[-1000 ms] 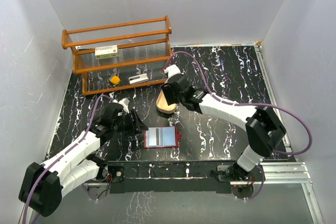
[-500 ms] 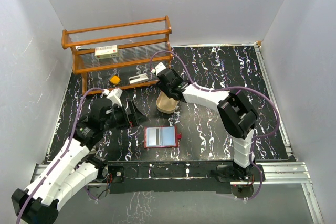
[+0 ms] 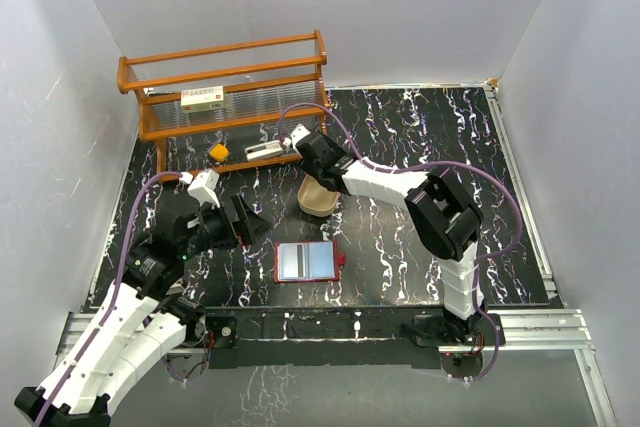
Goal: Put the credit cards into the card holder
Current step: Pick up the credit card from the storage box.
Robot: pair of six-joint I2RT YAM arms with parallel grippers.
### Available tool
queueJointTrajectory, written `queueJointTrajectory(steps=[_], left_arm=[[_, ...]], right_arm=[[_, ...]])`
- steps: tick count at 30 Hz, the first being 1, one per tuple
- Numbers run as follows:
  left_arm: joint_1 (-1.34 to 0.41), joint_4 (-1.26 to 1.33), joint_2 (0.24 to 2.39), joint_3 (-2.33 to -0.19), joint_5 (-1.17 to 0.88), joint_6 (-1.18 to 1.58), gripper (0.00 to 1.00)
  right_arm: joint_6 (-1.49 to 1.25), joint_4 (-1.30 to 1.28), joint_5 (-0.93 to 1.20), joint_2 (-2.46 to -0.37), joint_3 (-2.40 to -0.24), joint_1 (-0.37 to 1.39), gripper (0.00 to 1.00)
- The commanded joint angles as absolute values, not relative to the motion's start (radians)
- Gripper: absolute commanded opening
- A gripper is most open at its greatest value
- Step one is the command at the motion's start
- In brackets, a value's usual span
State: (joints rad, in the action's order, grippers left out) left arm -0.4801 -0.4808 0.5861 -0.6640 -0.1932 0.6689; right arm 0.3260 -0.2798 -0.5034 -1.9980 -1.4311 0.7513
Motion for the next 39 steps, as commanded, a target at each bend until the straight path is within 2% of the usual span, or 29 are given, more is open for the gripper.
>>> queueJointTrajectory(steps=[1,22,31,39], left_arm=[[-0.481,-0.491,0.587,-0.664,-0.184,0.66,0.99],[-0.482,-0.47,0.587,-0.658,-0.198,0.656,0.99],[-0.481,-0.46,0.58,-0.652,-0.201,0.657,0.99],[-0.481,-0.453,0.583,-0.646,-0.207,0.66,0.99]], right_arm=[[0.363,-0.232,-0.525,-2.005,-1.489,0.747,0.5],[0.388,-0.229,-0.52,-2.045,-1.495,0.733,0.54],[0.394,-0.225,-0.546,-2.031,-1.514,0.73,0.45],[0.404,-0.239,-0.543,-2.019,-1.541,0.73,0.43]])
